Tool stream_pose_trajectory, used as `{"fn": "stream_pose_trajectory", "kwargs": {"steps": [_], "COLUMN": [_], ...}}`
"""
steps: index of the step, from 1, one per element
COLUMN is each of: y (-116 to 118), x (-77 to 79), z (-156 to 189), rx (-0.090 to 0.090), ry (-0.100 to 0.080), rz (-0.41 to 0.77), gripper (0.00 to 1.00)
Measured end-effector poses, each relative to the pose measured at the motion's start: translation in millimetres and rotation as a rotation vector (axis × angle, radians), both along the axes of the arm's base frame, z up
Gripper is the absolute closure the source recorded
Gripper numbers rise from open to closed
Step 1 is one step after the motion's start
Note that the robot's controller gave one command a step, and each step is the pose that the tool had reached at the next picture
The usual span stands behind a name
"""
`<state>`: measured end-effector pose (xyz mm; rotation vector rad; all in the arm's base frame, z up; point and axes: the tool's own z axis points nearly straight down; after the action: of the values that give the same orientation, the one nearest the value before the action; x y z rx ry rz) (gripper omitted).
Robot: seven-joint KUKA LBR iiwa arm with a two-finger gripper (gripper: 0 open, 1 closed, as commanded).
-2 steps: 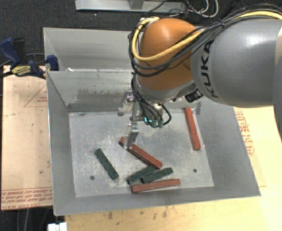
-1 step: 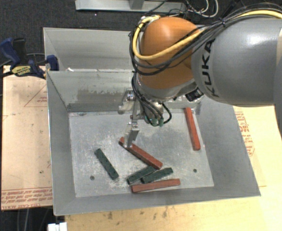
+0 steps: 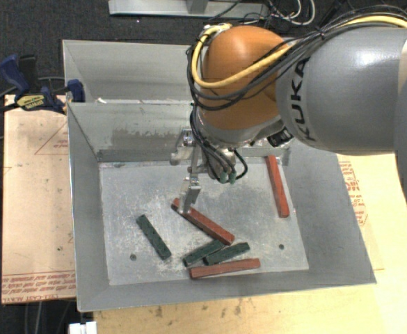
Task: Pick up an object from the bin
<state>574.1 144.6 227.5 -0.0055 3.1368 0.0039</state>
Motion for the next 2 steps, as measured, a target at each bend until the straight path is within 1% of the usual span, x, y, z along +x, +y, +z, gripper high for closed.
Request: {"fn": "stream_pose_trajectory", "kwargs": {"steps": [1, 2], "y": [-3.3, -18.6], "x": [34.9, 26.4], "z": [-34.7, -66.2], "rx": [-0.003, 0.0], "ry": [0.013, -0.006], "rz": [0.054, 0.073], "gripper": [0.0, 0.0]}}
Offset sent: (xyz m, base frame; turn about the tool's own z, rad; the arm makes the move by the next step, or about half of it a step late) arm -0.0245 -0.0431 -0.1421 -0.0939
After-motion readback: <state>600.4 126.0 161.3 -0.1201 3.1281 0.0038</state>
